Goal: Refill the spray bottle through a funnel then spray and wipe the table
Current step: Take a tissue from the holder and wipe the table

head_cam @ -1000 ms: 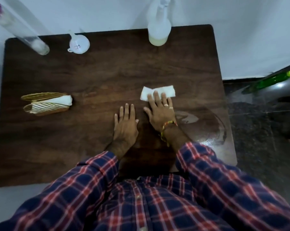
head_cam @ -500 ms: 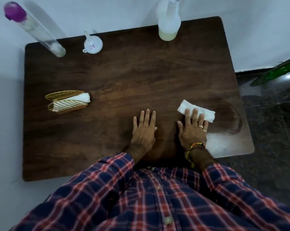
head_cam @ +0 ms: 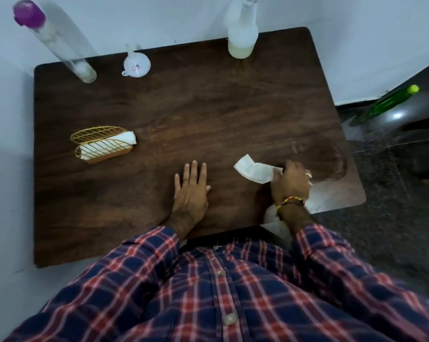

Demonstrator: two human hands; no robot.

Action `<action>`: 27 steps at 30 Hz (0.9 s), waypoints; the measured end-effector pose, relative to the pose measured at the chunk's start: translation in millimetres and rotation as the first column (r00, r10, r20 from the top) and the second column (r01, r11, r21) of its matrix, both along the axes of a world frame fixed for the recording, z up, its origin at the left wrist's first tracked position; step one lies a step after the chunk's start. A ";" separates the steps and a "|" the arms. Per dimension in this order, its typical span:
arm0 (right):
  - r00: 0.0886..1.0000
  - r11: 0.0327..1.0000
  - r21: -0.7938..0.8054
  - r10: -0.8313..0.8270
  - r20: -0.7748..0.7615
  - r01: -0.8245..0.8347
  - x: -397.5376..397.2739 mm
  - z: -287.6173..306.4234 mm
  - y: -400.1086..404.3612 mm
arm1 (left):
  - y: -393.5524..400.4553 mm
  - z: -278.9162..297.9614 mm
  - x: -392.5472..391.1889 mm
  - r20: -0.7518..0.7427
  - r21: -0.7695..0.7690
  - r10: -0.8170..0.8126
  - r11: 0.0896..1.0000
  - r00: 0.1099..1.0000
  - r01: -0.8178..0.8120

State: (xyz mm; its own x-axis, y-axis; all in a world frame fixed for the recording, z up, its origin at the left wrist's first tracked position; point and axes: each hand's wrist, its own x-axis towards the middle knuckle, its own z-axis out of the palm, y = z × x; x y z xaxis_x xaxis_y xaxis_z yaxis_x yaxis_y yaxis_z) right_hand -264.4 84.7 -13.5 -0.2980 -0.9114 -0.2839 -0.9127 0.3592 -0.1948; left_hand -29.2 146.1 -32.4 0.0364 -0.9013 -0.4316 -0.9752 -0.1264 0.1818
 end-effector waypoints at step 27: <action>0.947 0.940 -0.334 0.046 0.319 0.067 25.9 88.4 21.1 | -23.0 60.1 -12.4 -0.240 -0.100 -0.169 0.984 0.956 0.149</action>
